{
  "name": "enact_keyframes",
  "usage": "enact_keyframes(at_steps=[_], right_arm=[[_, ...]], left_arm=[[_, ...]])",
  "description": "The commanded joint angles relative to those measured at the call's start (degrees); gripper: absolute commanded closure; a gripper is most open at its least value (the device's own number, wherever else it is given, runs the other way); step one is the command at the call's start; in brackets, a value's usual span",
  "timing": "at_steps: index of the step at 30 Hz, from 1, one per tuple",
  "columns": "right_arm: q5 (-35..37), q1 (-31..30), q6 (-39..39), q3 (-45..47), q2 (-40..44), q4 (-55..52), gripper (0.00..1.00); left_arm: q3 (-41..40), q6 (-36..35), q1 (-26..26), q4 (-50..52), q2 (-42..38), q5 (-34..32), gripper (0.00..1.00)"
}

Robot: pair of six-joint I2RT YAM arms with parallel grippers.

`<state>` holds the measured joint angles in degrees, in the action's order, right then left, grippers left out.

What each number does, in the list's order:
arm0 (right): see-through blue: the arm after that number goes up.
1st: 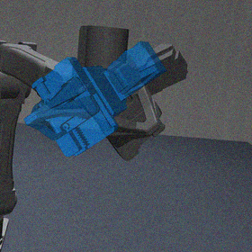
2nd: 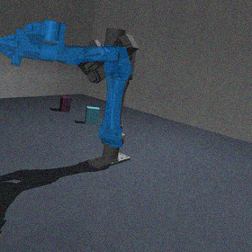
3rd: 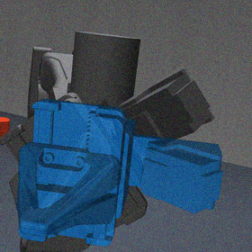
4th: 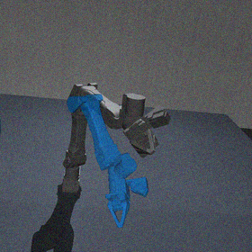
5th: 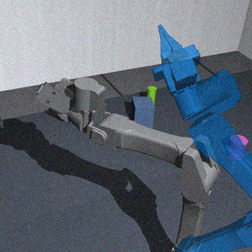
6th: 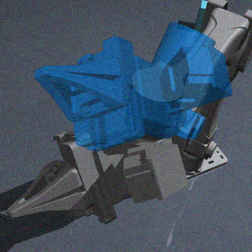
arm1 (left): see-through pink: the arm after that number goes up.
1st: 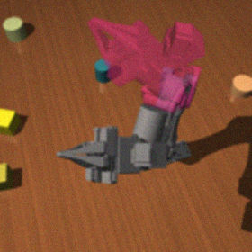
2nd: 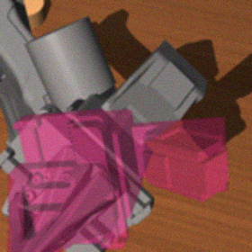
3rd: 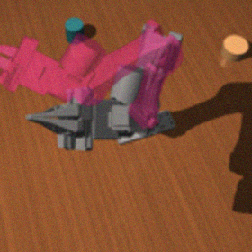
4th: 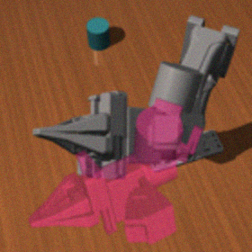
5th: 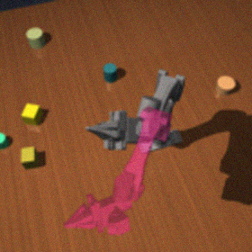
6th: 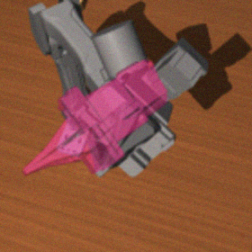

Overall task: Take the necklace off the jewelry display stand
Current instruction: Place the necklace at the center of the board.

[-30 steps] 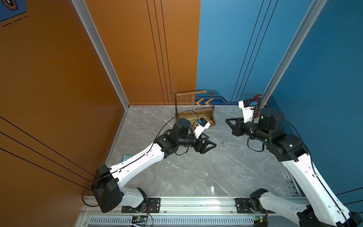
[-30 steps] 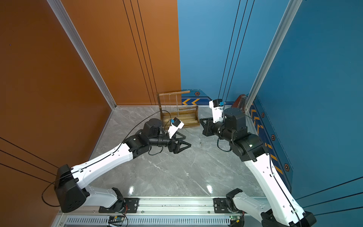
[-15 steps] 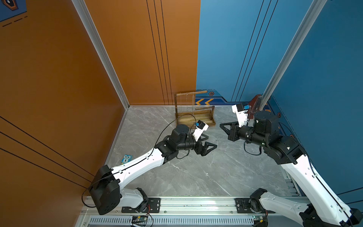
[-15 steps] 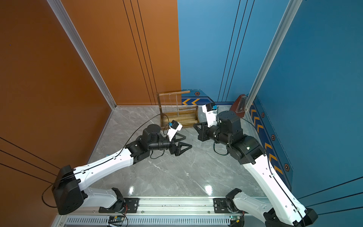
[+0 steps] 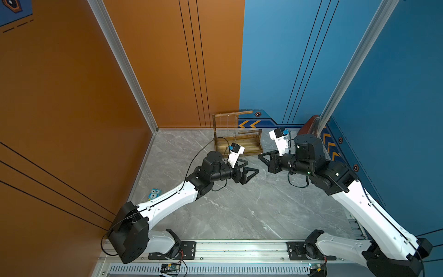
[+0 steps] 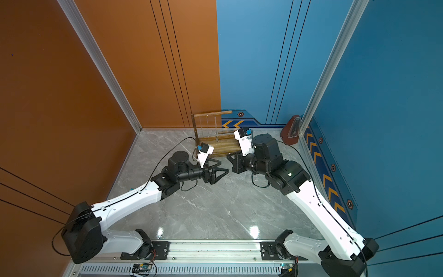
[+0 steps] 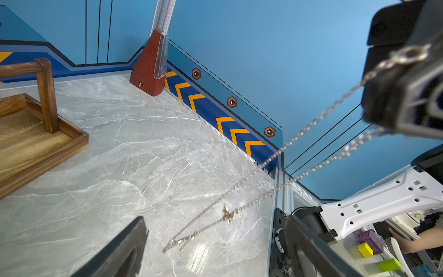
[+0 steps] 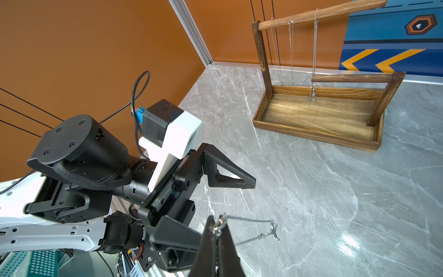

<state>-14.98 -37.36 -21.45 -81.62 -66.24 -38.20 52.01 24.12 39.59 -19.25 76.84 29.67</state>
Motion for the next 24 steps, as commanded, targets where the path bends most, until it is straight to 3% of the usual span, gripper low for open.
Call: enact_keyframes(at_steps=[1, 14, 18, 19, 24], right_arm=[[1.3, -1.0, -0.7, -2.5, -0.7, -1.0, 1.0], [1.2, -1.5, -1.0, -3.6, -1.9, -1.3, 1.0], [1.4, -1.5, -0.7, -4.0, -1.9, -1.7, 1.0], [1.2, -1.5, -0.7, -4.1, -1.7, -1.8, 1.0], [0.9, -1.4, -0.7, -4.8, -1.7, -2.5, 1.0]], left_arm=[[-0.7, 1.9, -1.4, -3.7, 1.2, 4.0, 0.08], [0.9, 5.1, -3.6, -6.6, 6.2, 11.7, 0.09], [1.3, 5.0, -2.4, -6.5, 7.9, 12.8, 0.12], [1.4, 5.0, -2.2, -6.5, 8.2, 12.8, 0.18], [1.4, 4.7, -1.5, -6.5, 9.0, 12.6, 0.27]])
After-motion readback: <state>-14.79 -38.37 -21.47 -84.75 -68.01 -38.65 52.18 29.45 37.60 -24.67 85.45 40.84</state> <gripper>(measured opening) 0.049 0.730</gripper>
